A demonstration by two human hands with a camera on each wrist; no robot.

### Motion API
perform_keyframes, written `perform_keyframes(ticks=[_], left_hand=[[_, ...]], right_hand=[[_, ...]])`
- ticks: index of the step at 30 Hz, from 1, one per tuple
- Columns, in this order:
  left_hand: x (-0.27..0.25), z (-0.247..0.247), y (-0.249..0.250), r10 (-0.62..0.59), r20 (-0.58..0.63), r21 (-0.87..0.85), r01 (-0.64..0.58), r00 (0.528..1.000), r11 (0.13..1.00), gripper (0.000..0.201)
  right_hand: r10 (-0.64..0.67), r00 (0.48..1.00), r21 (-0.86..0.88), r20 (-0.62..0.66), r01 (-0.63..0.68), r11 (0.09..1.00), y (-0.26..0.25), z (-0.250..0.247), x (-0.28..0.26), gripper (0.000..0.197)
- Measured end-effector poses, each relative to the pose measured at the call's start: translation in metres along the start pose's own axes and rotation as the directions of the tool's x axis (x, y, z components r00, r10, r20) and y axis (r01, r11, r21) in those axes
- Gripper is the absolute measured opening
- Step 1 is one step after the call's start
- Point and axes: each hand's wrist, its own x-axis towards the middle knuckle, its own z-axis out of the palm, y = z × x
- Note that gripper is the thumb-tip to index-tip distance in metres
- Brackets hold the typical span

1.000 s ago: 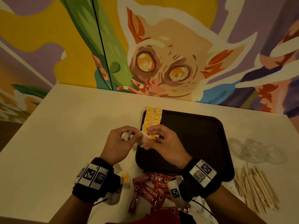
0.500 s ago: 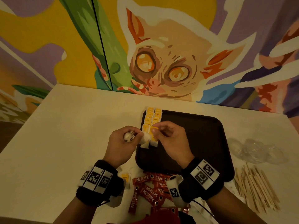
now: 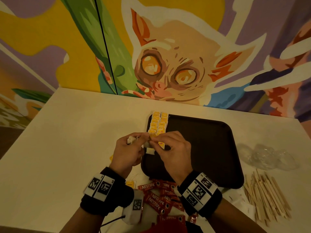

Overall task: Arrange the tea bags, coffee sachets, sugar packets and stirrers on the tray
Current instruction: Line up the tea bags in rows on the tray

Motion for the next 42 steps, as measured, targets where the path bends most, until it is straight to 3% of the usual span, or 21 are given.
perform_keyframes(ticks=[5,11,13,15,17,22,30,37,42], left_hand=[[-0.001,-0.004,0.001,0.007,0.042,0.02,-0.008,0.999,1.0,0.018],[0.002,-0.006,0.002,0.068,-0.002,0.105,-0.068,0.998,0.992,0.014],[0.001,-0.005,0.003,0.105,-0.006,0.136,-0.103,0.994,0.985,0.012],[0.0,-0.004,0.003,0.133,0.004,0.152,-0.132,0.991,0.979,0.012],[0.0,-0.002,0.003,0.152,0.023,0.164,-0.154,0.988,0.974,0.012],[0.0,-0.001,0.001,0.182,0.05,0.191,-0.189,0.982,0.963,0.013],[0.003,-0.001,0.0,0.376,0.131,0.342,-0.398,0.917,0.851,0.012],[0.005,-0.003,-0.002,0.385,0.169,0.375,-0.421,0.907,0.826,0.014],[0.005,-0.004,-0.003,0.373,0.182,0.407,-0.415,0.91,0.814,0.012]], right_hand=[[0.032,0.999,0.072,0.038,-0.035,0.997,0.004,0.001,-0.001,0.014],[0.097,0.99,0.166,0.105,-0.114,0.98,0.004,-0.005,0.0,0.01],[0.226,0.968,0.235,0.113,-0.247,0.94,0.002,-0.008,0.004,0.011],[0.39,0.902,0.309,0.188,-0.431,0.848,0.002,-0.01,0.007,0.015],[0.453,0.849,0.323,0.274,-0.524,0.788,0.004,-0.01,0.008,0.015],[0.463,0.832,0.378,0.305,-0.552,0.743,0.005,-0.011,0.012,0.013],[0.472,0.819,0.47,0.326,-0.573,0.671,0.006,-0.014,0.015,0.019],[0.428,0.808,0.453,0.404,-0.583,0.674,0.008,-0.017,0.015,0.025],[0.361,0.756,0.414,0.547,-0.618,0.668,0.01,-0.027,0.025,0.022]])
